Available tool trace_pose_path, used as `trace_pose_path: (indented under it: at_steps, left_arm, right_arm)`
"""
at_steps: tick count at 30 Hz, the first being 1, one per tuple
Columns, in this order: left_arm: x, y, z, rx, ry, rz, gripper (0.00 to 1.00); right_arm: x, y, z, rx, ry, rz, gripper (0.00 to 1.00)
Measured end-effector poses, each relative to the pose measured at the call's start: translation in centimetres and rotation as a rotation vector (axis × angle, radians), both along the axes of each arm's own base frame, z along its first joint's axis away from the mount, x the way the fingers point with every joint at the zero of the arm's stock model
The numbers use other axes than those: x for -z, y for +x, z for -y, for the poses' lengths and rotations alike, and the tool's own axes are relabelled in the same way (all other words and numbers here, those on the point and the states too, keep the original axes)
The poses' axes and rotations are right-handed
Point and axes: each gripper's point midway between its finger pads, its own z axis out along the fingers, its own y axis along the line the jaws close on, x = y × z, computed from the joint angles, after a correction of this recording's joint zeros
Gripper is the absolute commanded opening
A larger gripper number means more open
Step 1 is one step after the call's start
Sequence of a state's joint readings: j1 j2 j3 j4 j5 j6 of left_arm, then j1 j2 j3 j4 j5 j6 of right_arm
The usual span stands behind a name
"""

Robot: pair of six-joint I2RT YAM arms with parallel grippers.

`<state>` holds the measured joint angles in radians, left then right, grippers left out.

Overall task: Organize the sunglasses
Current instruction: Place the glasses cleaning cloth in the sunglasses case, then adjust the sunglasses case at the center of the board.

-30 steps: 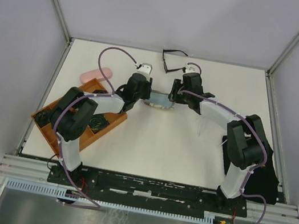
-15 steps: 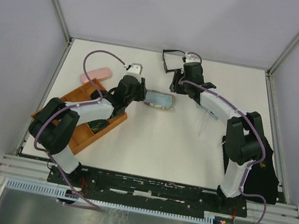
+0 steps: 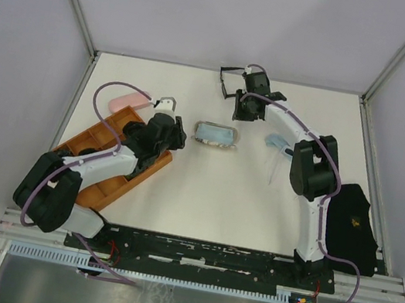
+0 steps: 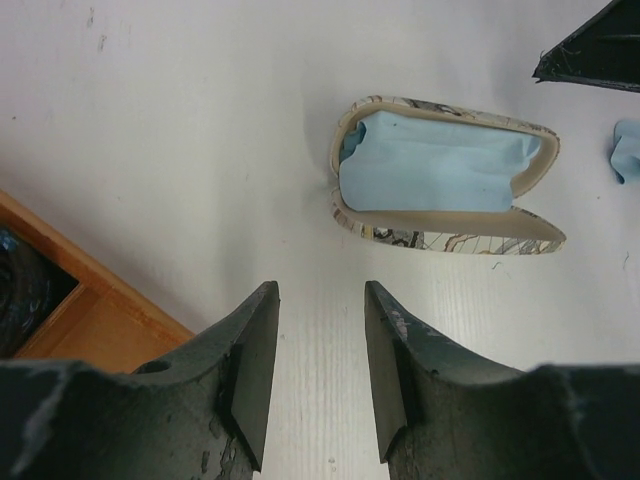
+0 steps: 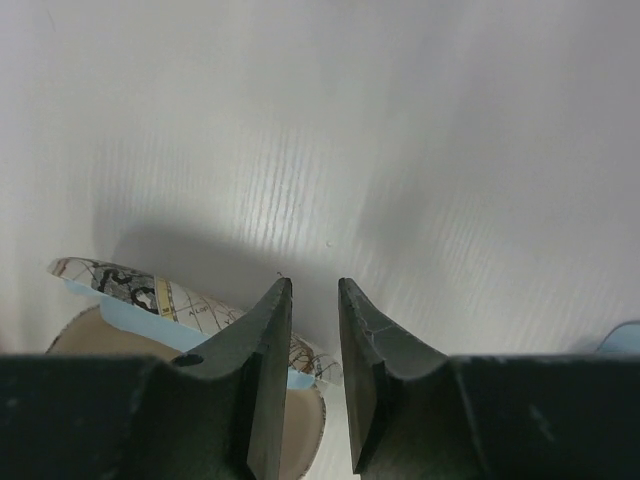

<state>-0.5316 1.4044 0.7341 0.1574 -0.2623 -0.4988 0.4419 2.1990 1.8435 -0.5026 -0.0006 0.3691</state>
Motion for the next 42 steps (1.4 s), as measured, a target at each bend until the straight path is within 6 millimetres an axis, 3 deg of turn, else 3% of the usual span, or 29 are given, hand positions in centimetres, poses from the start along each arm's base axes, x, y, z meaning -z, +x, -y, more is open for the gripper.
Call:
trace_pose_path:
  at_steps: [4, 20, 29, 34, 42]
  left_arm:
    - [0.3, -0.8, -0.6, -0.011, 0.008, -0.018, 0.47]
    - [-0.4, -1.3, -1.4, -0.033, 0.019, -0.013, 0.47]
    - [0.3, -1.7, -1.6, -0.032, 0.030, -0.032, 0.47]
    - [0.3, -1.7, -1.6, -0.032, 0.031, -0.033, 0.47]
    - [0.4, -1.8, -1.6, -0.030, 0.031, -0.037, 0.47]
  right_arm:
    - [1.1, -0.9, 0.2, -0.033, -0.021, -0.069, 0.33]
    - [2.2, -3.4, -0.4, -0.128, -0.009, -0.174, 0.33]
    - [4.1, -7.1, 0.4, -0.155, -0.002, -0.271, 0.33]
    - [3.7, -9.0, 0.6, -0.167, 0.023, -0.289, 0.34]
    - [2.3, -10.2, 0.3, -0.192, 0.080, -0.265, 0.42]
